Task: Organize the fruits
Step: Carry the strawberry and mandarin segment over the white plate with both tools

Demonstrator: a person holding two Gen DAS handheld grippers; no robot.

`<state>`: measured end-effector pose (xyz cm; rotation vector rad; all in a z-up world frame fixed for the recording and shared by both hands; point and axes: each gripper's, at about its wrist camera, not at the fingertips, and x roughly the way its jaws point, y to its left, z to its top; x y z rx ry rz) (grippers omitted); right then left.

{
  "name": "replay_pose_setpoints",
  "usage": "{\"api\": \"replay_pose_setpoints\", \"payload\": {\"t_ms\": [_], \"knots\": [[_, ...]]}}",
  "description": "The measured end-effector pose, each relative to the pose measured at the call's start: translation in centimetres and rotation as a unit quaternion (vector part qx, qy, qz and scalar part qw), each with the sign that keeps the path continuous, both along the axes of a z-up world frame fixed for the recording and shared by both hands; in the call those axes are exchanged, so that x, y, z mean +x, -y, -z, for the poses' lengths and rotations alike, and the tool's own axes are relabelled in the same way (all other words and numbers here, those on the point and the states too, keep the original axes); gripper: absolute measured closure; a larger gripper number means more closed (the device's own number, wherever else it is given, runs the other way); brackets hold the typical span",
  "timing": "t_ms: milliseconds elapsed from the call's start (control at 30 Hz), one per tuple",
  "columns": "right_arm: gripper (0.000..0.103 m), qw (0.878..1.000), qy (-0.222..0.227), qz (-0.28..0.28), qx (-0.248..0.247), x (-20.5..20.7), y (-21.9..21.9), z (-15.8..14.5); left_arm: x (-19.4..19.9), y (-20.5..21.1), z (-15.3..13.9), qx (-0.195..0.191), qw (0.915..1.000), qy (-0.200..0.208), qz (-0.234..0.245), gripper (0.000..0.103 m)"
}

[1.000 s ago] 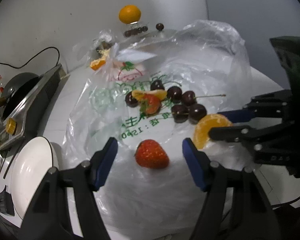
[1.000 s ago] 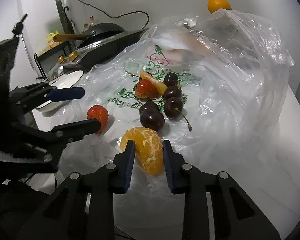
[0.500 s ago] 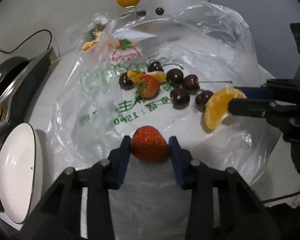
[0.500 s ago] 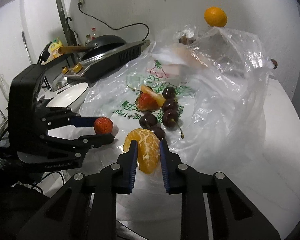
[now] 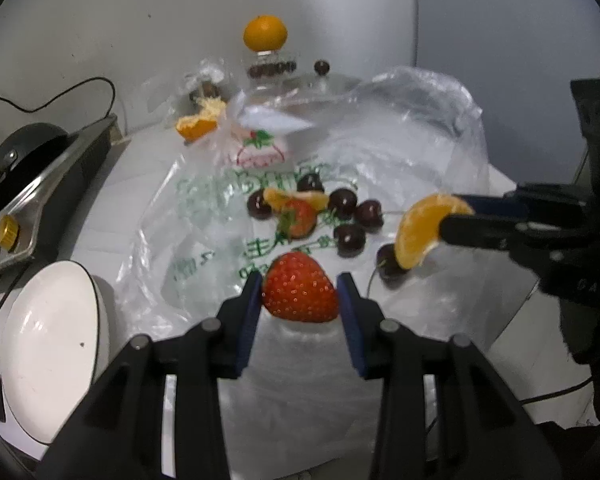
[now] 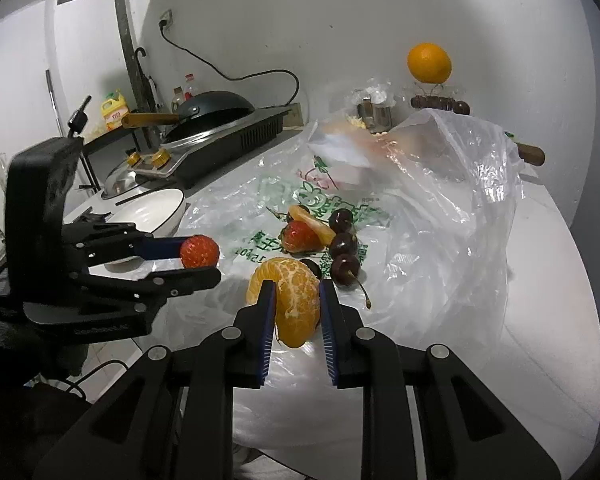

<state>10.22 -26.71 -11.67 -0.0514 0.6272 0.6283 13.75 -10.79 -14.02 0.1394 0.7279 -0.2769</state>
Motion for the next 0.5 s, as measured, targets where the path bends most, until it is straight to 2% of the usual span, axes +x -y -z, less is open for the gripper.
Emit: {"api": "replay_pose_setpoints", "payload": {"t_ms": [500], "knots": [[0.08, 1.0, 0.024, -0.011, -0.016, -1.1, -3.2, -1.9, -2.9, -3.4, -2.4, -0.024, 0.999, 0.034, -0.013, 0.064]]}}
